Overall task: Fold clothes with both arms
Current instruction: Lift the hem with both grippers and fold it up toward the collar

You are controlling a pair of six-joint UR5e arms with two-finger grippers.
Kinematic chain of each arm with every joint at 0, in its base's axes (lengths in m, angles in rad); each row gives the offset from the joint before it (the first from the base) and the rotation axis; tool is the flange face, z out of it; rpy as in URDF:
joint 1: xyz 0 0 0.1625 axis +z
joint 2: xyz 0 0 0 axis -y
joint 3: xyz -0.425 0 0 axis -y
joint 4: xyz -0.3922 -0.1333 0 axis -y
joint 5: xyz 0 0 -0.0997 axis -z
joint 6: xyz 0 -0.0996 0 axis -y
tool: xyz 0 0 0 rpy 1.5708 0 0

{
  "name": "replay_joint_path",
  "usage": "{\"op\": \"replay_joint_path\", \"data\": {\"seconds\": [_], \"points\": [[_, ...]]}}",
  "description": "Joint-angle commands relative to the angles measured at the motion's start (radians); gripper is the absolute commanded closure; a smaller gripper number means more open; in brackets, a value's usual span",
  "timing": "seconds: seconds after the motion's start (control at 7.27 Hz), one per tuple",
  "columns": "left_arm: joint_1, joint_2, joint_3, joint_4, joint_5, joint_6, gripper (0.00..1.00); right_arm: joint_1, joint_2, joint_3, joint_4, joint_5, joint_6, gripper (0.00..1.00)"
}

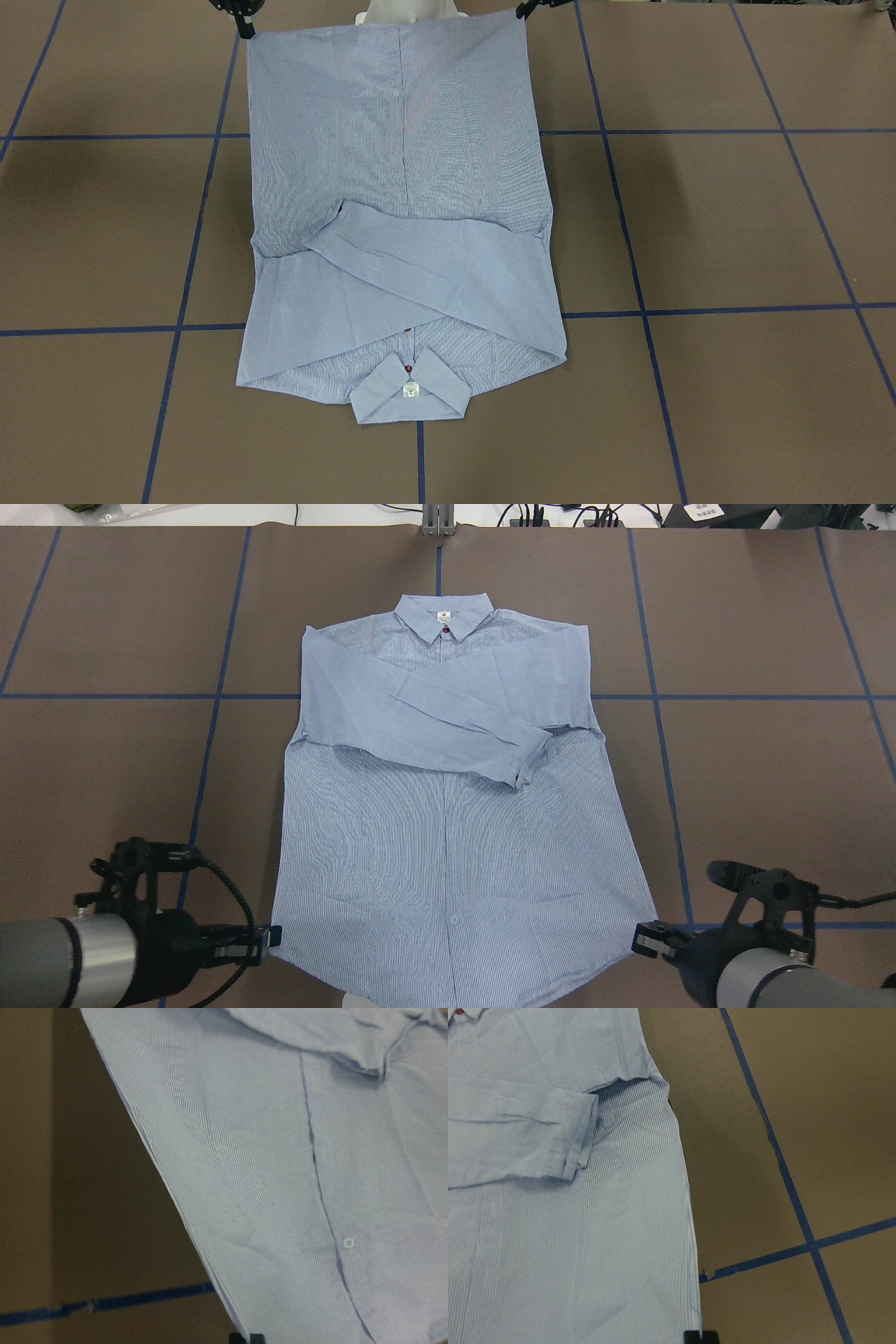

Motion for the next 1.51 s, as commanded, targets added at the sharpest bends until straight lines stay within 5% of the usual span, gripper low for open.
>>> {"op": "replay_joint_path", "data": {"seconds": [0.0,0.55,1.1,1.38], "points": [[-0.052,-0.031,-0.023,0.120,-0.056,0.033,1.00,0.041,0.066,-0.017,-0.059,0.026,-0.015,1.00],[-0.251,-0.224,0.236,0.120,-0.034,0.101,1.00,0.344,0.253,-0.118,-0.063,0.044,-0.214,1.00],[-0.463,-0.384,0.434,0.118,-0.042,0.263,1.00,0.532,0.409,-0.486,-0.047,0.040,-0.283,1.00],[-0.495,-0.410,0.512,0.114,-0.040,0.316,1.00,0.548,0.425,-0.639,0.144,0.037,-0.288,1.00]]}}
